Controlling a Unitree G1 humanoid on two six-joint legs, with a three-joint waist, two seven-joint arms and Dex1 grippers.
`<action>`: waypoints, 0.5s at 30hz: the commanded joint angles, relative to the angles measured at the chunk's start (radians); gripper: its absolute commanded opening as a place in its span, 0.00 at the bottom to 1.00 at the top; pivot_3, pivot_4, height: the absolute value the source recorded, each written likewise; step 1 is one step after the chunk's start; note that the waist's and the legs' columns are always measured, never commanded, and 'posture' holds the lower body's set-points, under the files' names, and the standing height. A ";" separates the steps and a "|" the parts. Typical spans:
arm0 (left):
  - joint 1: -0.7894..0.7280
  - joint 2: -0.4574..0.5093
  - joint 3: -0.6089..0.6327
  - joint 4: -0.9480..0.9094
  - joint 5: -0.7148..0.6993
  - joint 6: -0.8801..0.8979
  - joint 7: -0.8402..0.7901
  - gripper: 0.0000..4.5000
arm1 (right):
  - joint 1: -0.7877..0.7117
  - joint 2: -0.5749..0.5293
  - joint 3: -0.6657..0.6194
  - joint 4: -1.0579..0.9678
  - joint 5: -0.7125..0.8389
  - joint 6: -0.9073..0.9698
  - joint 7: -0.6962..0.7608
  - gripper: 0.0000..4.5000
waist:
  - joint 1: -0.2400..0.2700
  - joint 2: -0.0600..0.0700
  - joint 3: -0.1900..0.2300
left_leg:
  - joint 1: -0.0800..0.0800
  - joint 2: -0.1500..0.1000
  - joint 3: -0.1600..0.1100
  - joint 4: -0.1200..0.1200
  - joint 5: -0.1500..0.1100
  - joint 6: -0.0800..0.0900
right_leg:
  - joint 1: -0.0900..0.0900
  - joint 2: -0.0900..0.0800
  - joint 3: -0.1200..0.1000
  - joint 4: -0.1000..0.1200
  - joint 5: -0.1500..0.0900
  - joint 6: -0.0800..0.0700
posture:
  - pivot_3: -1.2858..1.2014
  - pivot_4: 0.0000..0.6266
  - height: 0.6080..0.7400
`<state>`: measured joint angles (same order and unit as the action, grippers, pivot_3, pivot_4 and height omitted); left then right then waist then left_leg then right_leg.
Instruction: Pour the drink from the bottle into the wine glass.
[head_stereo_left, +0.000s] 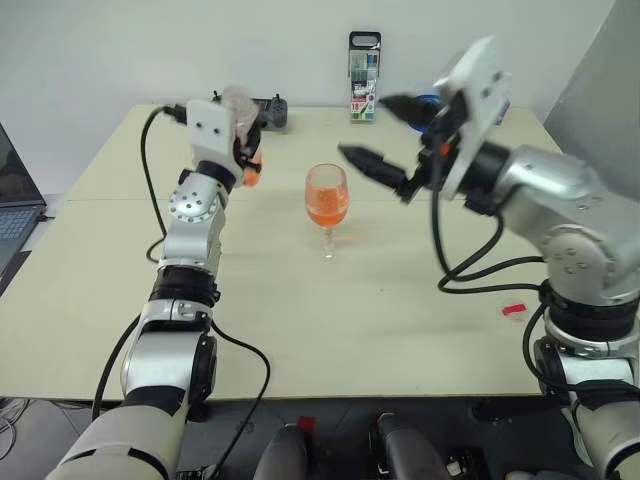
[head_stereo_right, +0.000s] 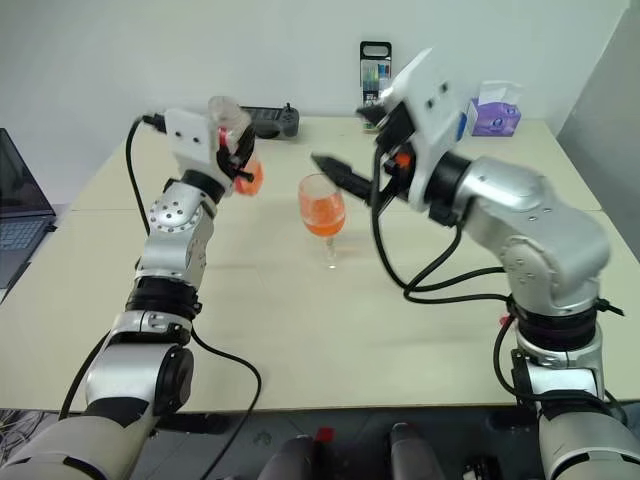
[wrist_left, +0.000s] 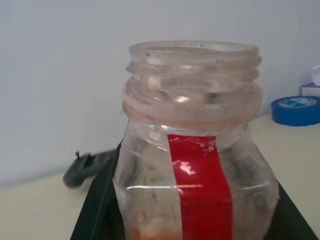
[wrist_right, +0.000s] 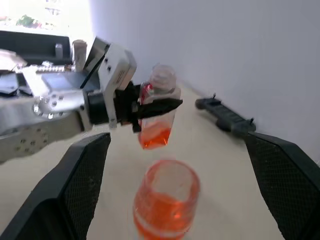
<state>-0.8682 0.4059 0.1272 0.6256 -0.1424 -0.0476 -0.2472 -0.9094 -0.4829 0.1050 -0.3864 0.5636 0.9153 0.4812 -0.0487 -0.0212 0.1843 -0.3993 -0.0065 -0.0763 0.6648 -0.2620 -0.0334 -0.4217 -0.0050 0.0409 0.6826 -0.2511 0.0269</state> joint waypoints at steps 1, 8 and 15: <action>0.025 0.021 0.070 -0.097 -0.056 0.120 0.019 0.38 | -0.023 0.003 0.021 -0.019 0.004 -0.009 0.049 1.00 | 0.000 0.000 0.000 | -0.001 0.000 -0.001 0.000 0.000 0.000 | -0.001 0.000 0.000 0.000 0.000 0.000 | 0.52 0.24 1.00; 0.031 0.072 0.128 -0.035 -0.097 0.165 -0.059 0.38 | -0.030 0.099 0.065 -0.053 -0.015 0.024 -0.014 1.00 | 0.004 0.000 0.000 | -0.001 -0.001 -0.004 0.001 0.000 0.000 | -0.001 -0.004 0.000 0.000 0.000 0.000 | 0.52 0.24 1.00; 0.031 0.058 0.149 0.088 -0.102 0.079 -0.085 0.38 | -0.041 0.137 0.072 -0.045 -0.062 0.019 -0.058 1.00 | 0.018 0.000 0.000 | -0.001 -0.002 -0.003 0.001 0.000 -0.001 | -0.001 -0.004 0.000 -0.001 0.000 0.000 | 0.52 0.24 1.00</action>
<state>-0.8211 0.4630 0.2554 0.7219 -0.2354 0.0813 -0.3219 -0.9311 -0.3367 0.1901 -0.4036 0.5213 0.9475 0.4261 -0.0308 -0.0215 0.1842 -0.4002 -0.0081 -0.0797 0.6655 -0.2618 -0.0339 -0.4222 -0.0095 0.0406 0.6818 -0.2510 0.0267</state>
